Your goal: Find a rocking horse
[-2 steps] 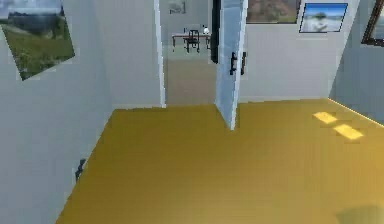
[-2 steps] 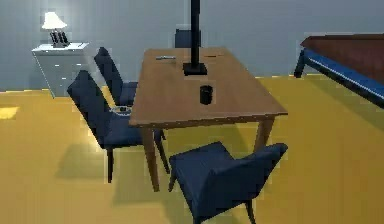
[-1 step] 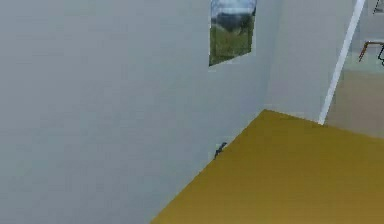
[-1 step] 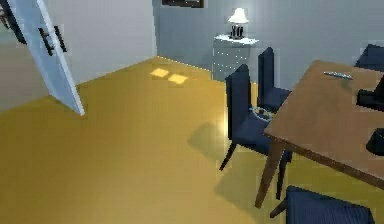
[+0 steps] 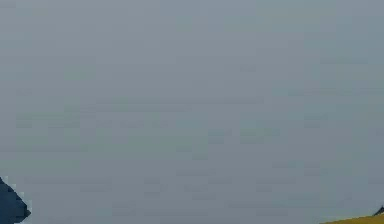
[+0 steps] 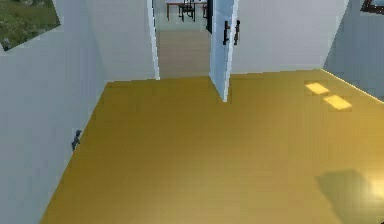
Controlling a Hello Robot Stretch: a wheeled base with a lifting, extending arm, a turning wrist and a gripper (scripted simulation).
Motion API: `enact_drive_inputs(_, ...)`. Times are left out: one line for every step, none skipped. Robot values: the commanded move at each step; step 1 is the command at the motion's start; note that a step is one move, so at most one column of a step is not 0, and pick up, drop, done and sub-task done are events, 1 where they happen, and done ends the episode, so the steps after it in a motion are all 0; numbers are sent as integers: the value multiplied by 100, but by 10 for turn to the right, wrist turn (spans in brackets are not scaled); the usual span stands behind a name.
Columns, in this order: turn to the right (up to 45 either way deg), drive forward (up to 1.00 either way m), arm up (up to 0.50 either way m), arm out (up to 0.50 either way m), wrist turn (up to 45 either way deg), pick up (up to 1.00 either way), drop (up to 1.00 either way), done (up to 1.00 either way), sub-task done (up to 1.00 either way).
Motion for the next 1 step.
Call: enact_drive_inputs(-60,0,0,0,0,0,0,0,0)
